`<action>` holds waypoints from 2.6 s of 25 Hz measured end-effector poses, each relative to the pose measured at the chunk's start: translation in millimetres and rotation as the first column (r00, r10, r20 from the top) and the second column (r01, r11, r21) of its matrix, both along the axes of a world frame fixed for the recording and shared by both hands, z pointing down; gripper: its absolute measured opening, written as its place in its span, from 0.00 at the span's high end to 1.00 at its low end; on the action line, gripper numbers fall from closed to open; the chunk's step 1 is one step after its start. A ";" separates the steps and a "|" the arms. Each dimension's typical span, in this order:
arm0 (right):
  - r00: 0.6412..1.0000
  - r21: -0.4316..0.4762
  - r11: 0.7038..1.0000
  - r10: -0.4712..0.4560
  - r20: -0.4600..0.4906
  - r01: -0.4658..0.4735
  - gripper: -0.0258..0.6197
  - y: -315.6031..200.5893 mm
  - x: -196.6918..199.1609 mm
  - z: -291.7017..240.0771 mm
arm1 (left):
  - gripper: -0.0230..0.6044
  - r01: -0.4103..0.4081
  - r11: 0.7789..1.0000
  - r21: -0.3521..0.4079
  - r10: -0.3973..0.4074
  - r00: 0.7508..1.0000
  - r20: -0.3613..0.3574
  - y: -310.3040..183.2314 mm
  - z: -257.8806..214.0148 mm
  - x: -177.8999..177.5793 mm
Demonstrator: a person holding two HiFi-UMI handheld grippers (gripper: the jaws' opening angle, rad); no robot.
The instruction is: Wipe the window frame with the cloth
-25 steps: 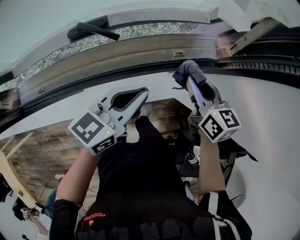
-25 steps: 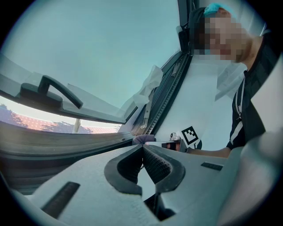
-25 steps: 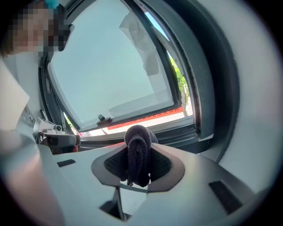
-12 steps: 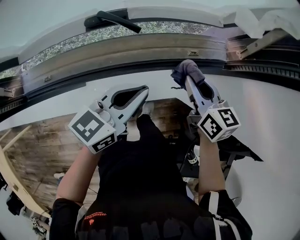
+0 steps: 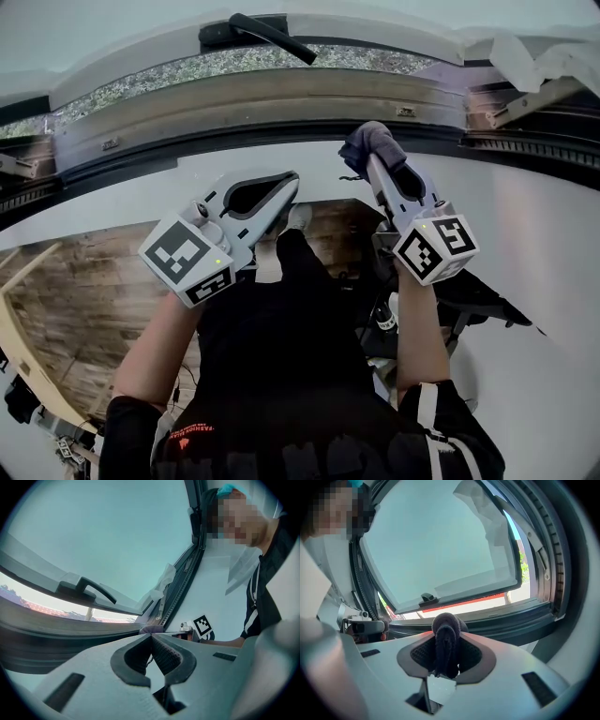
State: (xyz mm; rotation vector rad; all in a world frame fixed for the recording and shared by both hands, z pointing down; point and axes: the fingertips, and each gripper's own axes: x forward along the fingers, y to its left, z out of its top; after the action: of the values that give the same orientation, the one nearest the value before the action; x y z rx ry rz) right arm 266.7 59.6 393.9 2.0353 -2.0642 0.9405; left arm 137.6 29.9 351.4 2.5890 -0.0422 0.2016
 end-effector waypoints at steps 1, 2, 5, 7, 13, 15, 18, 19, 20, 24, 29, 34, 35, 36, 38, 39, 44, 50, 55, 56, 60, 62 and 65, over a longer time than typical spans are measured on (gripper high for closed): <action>1.000 -0.001 1.000 -0.005 -0.001 0.005 0.81 -1.5 -3.3 0.2 | 0.93 0.004 1.000 0.000 -0.004 1.000 0.000 -0.9 0.2 -3.3; 1.000 -0.001 1.000 -0.013 -0.003 0.013 0.81 -3.0 -6.8 0.3 | 0.93 0.008 1.000 0.000 -0.008 1.000 0.001 -1.9 0.3 -6.7; 0.999 -0.002 0.999 -0.034 -0.006 0.034 0.81 -7.8 -18.2 0.9 | 0.93 0.020 1.000 0.001 -0.020 1.000 0.000 -4.9 -0.1 -16.7; 0.999 -0.001 0.999 -0.043 -0.002 0.043 0.81 -11.6 -27.0 1.1 | 0.93 0.027 1.000 0.001 -0.027 1.000 0.000 -7.0 -0.6 -23.9; 0.997 -0.002 0.997 -0.078 0.001 0.078 0.81 -23.0 -52.0 1.4 | 0.93 0.055 0.998 0.003 -0.055 0.998 0.001 -14.7 -0.1 -46.6; 0.996 -0.002 0.996 -0.087 0.000 0.087 0.81 -26.0 -58.9 1.6 | 0.93 0.064 0.998 0.005 -0.064 0.998 -0.001 -16.8 -0.2 -53.5; 0.995 -0.003 0.995 -0.103 0.000 0.103 0.81 -30.5 -70.3 2.4 | 0.93 0.074 0.997 0.006 -0.074 0.997 -0.002 -19.6 -0.1 -63.4; 0.994 -0.003 0.994 -0.108 0.001 0.108 0.81 -32.2 -74.3 2.6 | 0.93 0.078 0.997 0.006 -0.078 0.997 -0.001 -20.6 0.0 -66.8; 0.993 -0.004 0.993 -0.114 0.002 0.114 0.81 -33.9 -78.4 2.9 | 0.93 0.083 0.997 0.006 -0.083 0.997 -0.001 -21.7 0.0 -70.3; 0.990 -0.005 0.990 -0.140 0.003 0.140 0.81 -40.8 -93.3 3.1 | 0.93 0.103 0.995 0.007 -0.103 0.995 -0.001 -26.4 0.1 -83.7; 0.986 -0.006 0.986 -0.168 0.003 0.168 0.81 -49.4 -111.6 3.2 | 0.93 0.130 0.992 0.007 -0.130 0.992 -0.003 -32.0 0.3 -101.3; 0.979 -0.010 0.979 -0.205 0.003 0.205 0.81 -59.1 -133.2 3.9 | 0.93 0.162 0.987 0.005 -0.162 0.987 -0.009 -39.0 0.0 -120.0; 0.977 -0.010 0.977 -0.211 0.003 0.211 0.81 -61.2 -137.6 3.9 | 0.93 0.168 0.986 0.005 -0.168 0.986 -0.010 -40.5 -0.2 -123.9; 0.976 -0.010 0.976 -0.217 0.004 0.217 0.81 -63.4 -142.1 3.7 | 0.93 0.174 0.985 0.006 -0.174 0.985 -0.011 -42.1 -0.5 -128.0; 0.973 -0.011 0.973 -0.230 0.004 0.230 0.81 -67.3 -151.2 3.4 | 0.93 0.187 0.982 0.004 -0.187 0.982 -0.012 -45.0 -0.8 -136.4; 0.971 -0.013 0.971 -0.237 0.004 0.237 0.81 -69.2 -156.0 3.4 | 0.93 0.193 0.981 0.003 -0.193 0.981 -0.012 -46.4 -0.9 -140.8; 0.961 -0.014 0.961 -0.277 0.008 0.277 0.81 -80.3 -182.4 2.9 | 0.93 0.226 0.974 0.001 -0.226 0.974 -0.013 -54.0 -2.2 -163.0; 0.946 -0.016 0.946 -0.323 0.014 0.323 0.81 -92.9 -213.1 3.5 | 0.93 0.260 0.965 0.003 -0.260 0.965 -0.016 -61.2 -4.9 -187.3; 0.933 -0.019 0.933 -0.360 0.015 0.360 0.81 -102.9 -239.0 4.4 | 0.93 0.291 0.957 -0.002 -0.291 0.956 -0.017 -66.9 -4.1 -209.0; 0.930 -0.019 0.930 -0.366 0.015 0.367 0.81 -104.9 -243.8 4.7 | 0.93 0.297 0.955 -0.002 -0.297 0.955 -0.019 -68.0 -4.0 -213.0; 0.919 -0.022 0.918 -0.395 0.016 0.395 0.81 -113.1 -263.1 6.1 | 0.93 0.323 0.946 -0.007 -0.323 0.946 -0.019 -72.6 -2.7 -230.2; 0.912 -0.024 0.912 -0.410 0.017 0.410 0.81 -117.4 -273.2 6.8 | 0.93 0.337 0.941 -0.011 -0.337 0.941 -0.018 -75.2 -1.4 -239.4; 0.901 -0.026 0.901 -0.433 0.016 0.433 0.81 -124.0 -287.8 8.1 | 0.93 0.357 0.934 -0.015 -0.357 0.934 -0.019 -79.6 0.0 -251.8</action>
State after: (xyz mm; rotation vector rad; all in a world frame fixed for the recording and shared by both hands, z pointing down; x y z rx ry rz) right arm -21.1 -64.4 402.1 1.4548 -2.3476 0.8857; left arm -114.2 -49.7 351.4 2.5179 -0.4985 0.0388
